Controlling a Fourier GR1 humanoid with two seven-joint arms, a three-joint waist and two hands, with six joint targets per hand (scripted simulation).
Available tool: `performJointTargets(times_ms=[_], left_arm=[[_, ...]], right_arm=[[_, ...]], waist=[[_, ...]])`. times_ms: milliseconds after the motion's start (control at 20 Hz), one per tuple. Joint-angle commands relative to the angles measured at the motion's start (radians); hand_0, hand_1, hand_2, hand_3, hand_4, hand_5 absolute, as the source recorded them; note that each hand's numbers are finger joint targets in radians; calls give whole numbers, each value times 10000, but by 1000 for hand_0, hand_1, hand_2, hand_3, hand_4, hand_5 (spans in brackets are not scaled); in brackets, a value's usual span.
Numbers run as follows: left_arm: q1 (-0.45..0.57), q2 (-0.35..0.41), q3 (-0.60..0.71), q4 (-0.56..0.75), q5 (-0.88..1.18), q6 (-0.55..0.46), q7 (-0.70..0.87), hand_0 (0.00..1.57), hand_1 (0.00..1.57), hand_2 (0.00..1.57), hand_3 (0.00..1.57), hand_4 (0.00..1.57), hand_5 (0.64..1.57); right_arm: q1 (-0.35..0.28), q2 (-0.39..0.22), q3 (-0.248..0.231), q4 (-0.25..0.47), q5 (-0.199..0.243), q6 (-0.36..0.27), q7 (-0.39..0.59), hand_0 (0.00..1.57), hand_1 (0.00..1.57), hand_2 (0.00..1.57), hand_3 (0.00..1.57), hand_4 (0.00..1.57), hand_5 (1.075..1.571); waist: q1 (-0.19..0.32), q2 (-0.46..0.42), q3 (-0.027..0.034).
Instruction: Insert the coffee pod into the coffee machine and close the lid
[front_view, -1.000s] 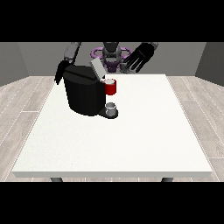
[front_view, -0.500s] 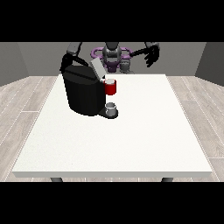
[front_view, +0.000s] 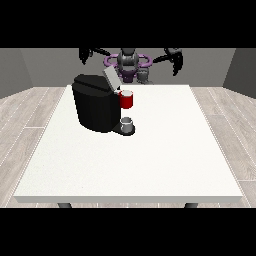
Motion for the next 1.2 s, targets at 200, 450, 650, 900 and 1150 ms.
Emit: performJointTargets(times_ms=[200, 450, 650, 900, 1150], left_arm=[[507, -178, -798, -1641, 1144, -431, 972, 0, 0, 0, 0, 411, 1571], [1193, -181, -1237, -2753, 1406, -362, 540, 0, 0, 0, 0, 391, 1571], [1526, -182, -1853, -3525, 1813, -191, 834, 0, 0, 0, 0, 356, 1571], [1317, -182, -2477, -4772, 2409, 170, 1922, 0, 0, 0, 0, 323, 1571], [1842, -48, -2230, -5912, 2602, 53, 2215, 0, 0, 0, 0, 371, 1571]], right_arm=[[-836, -1114, -603, 337, -92, 649, -256, 0, 0, 0, 0, 0, 1571], [-1886, -1038, -1074, 642, -643, 559, 427, 0, 0, 0, 0, 108, 1571], [-2728, -1066, -1529, 1003, -1348, 738, 1025, 0, 0, 0, 0, 83, 1571], [-3280, -1123, -1779, 2091, -1464, 600, 744, 0, 0, 0, 0, 176, 1571], [-4052, -1063, -1452, 2228, -1355, 467, 1058, 0, 0, 0, 0, 0, 1571]], waist=[[845, 551, 9], [1088, 1365, 7], [1120, 1576, 7], [1418, 2276, 8], [1208, 2691, 5]])
